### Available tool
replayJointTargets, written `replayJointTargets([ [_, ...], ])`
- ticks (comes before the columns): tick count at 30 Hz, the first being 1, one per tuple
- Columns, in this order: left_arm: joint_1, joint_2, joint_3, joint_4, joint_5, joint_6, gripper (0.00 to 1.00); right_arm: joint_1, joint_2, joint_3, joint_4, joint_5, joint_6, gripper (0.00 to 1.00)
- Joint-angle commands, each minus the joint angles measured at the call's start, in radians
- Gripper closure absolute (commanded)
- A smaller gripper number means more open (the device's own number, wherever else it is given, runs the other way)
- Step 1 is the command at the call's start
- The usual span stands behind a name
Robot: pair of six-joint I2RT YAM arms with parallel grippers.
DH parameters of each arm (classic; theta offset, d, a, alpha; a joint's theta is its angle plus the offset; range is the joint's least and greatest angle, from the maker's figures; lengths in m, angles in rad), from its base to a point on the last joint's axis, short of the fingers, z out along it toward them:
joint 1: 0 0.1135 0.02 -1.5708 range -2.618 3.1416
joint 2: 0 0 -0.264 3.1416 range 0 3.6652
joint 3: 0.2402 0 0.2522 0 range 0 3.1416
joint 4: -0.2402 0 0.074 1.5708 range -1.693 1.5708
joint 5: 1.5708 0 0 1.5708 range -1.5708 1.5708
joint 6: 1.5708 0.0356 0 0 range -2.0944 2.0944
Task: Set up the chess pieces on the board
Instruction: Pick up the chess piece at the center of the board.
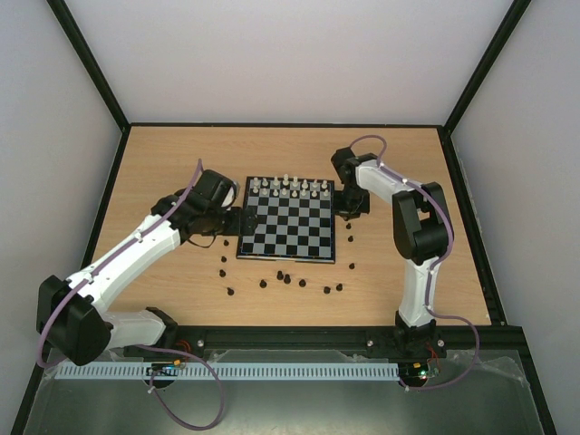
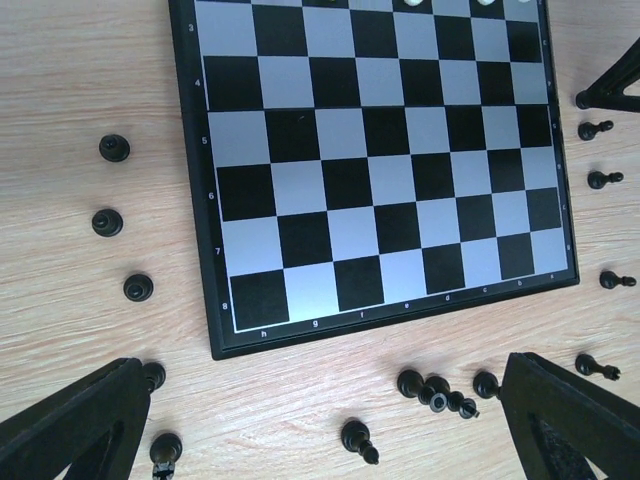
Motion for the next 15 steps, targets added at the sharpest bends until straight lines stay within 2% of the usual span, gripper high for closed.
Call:
replayJointTargets([
  [1, 0.015, -0.007, 0.055, -0.063, 0.024, 0.040, 0.01, -0.005, -0.051, 0.012, -0.064, 0.015, -0.005, 0.93],
  [4, 0.012, -0.043, 0.056, -0.076, 0.023, 0.025, 0.01, -0.005, -0.065, 0.038, -0.084, 0.044, -0.009, 0.96],
  [11, 0.004, -0.052, 0.010, -0.043, 0.043, -0.011, 0.01, 0.013, -0.166, 0.039, -0.100, -0.017, 0.014, 0.97],
  [15, 0.014, -0.051, 0.062, -0.064, 0.012, -0.010, 0.01, 0.048, -0.233, 0.022, -0.122, -0.062, 0.018, 0.97],
])
